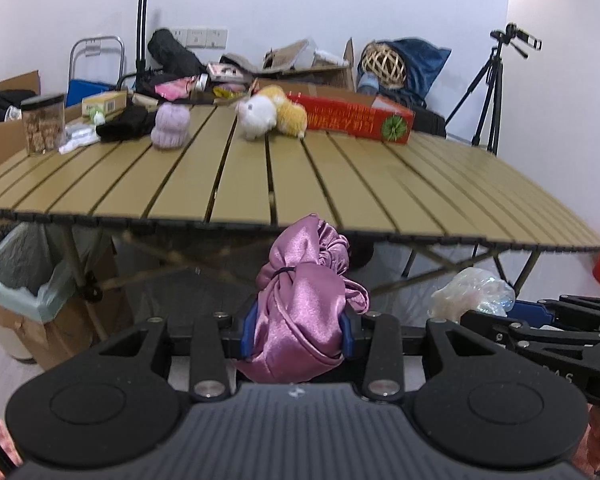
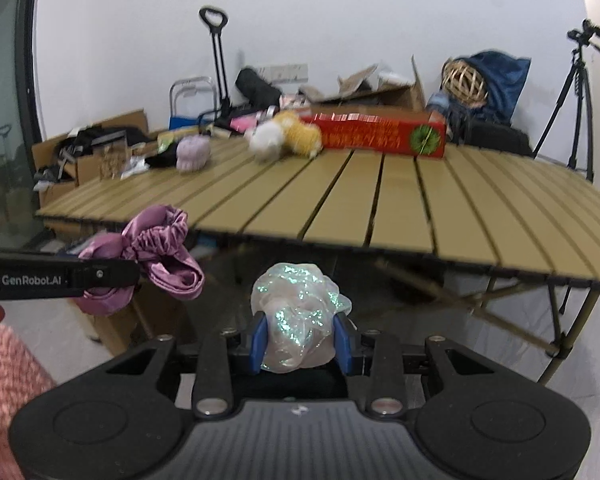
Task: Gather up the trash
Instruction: 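Lower the right gripper over the bin and open it to drop the plastic bag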
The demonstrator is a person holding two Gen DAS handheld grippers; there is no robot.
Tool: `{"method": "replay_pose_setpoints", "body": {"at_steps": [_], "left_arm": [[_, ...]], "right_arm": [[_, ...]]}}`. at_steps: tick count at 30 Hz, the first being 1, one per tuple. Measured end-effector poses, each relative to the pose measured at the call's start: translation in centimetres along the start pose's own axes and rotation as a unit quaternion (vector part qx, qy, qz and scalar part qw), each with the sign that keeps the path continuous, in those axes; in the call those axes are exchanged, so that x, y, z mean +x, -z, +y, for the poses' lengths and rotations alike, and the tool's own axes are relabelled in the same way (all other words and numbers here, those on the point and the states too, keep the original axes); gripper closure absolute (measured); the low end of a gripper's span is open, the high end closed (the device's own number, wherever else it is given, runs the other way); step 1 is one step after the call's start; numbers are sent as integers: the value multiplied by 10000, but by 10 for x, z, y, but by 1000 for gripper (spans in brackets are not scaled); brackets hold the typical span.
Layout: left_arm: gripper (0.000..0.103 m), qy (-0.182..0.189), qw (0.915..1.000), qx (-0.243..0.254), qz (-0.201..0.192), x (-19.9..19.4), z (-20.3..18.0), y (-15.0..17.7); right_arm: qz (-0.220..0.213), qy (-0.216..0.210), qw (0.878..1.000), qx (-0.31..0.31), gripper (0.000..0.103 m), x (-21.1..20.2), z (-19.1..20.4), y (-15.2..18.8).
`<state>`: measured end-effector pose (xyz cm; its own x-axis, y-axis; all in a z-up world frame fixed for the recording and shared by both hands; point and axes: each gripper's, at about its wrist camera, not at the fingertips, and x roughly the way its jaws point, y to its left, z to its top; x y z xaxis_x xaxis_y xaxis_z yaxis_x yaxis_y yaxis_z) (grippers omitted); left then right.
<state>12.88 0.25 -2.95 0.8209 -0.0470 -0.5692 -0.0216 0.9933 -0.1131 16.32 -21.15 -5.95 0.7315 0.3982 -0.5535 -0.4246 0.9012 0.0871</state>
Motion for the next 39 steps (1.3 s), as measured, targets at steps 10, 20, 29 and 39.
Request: {"method": "replay_pose_setpoints", "body": {"at_steps": [10,20,29,39], "left_arm": [[64,-184,9983,-5,551,21,15,27],[64,-371,9952,-16,905,42,29,42],[64,-577,9928,-95,1041,59,46,45],[64,-835,9902,-134,1110,79,61,41]], "right_arm": [[781,-159,9968,-77,69,34,9,24],[1367,-259,9901,-204,69,71,21,42],[1721,-260,9845,-237,69,109,24,44],[2020,-234,9786,-304,69,149,28,46]]}}
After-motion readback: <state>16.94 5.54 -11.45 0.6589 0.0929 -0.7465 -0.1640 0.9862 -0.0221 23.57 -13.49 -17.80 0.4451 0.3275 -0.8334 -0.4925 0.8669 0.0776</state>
